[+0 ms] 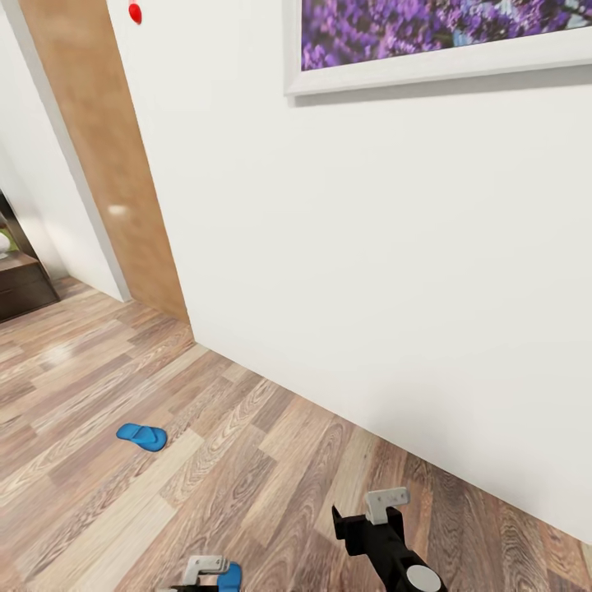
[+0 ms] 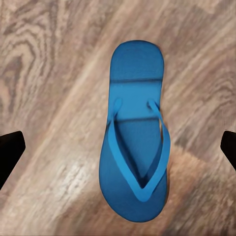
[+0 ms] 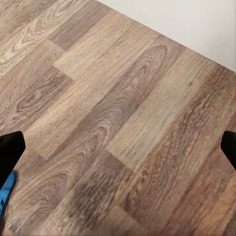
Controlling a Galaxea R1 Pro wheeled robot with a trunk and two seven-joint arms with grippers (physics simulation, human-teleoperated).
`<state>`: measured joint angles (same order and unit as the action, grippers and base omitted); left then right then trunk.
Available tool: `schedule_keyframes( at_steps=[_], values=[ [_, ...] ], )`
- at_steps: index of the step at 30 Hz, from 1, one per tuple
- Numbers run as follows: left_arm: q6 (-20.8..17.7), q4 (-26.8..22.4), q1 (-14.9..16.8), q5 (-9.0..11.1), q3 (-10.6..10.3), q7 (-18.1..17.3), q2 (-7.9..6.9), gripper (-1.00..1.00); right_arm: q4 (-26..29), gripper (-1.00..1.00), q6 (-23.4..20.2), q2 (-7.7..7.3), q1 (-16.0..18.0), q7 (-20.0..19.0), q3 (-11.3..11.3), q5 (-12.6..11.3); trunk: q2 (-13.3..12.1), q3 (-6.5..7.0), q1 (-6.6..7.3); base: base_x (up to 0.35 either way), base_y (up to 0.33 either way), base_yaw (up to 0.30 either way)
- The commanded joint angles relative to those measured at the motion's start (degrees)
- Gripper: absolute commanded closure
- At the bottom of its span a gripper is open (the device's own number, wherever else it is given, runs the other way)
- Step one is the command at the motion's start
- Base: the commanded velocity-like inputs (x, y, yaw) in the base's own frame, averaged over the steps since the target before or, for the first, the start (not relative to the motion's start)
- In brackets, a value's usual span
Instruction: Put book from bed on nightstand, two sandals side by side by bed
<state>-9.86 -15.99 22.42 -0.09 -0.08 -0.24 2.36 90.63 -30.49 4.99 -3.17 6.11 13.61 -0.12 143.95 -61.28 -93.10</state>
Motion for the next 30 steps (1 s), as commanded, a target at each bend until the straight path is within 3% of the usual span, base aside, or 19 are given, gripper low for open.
schedule_keyframes(
  at_steps=[1, 6, 16, 30],
  values=[
    [-0.3, -0.1, 0.0, 0.0, 0.0, 0.0, 0.06, -1.00, 0.1, -1.00, -0.2, 0.01, 0.0, 0.3, 0.2, 0.0, 0.0, -0.27, -0.02, 0.000, 0.000, 0.000],
    [-0.3, -0.2, 0.0, 0.0, 0.0, 0.0, 0.20, -1.00, 0.1, -1.00, 0.0, -0.05, 0.0, 0.3, 1.3, 0.0, 0.1, -1.38, -0.14, 0.000, 0.000, 0.000],
    [-0.3, -0.2, 0.1, 0.0, -0.1, -0.1, 0.41, -1.00, 0.2, -1.00, 1.3, -0.07, -0.1, 0.4, 5.3, 0.3, 0.1, -1.38, -0.14, 0.000, 0.000, 0.000],
    [-0.6, -3.2, 0.2, -0.1, -0.1, -0.3, 0.59, -1.00, 0.2, -1.00, 1.5, -0.07, -0.1, 0.4, 7.0, 0.4, 0.1, -1.38, -0.14, 0.000, 0.000, 0.000]
  ],
)
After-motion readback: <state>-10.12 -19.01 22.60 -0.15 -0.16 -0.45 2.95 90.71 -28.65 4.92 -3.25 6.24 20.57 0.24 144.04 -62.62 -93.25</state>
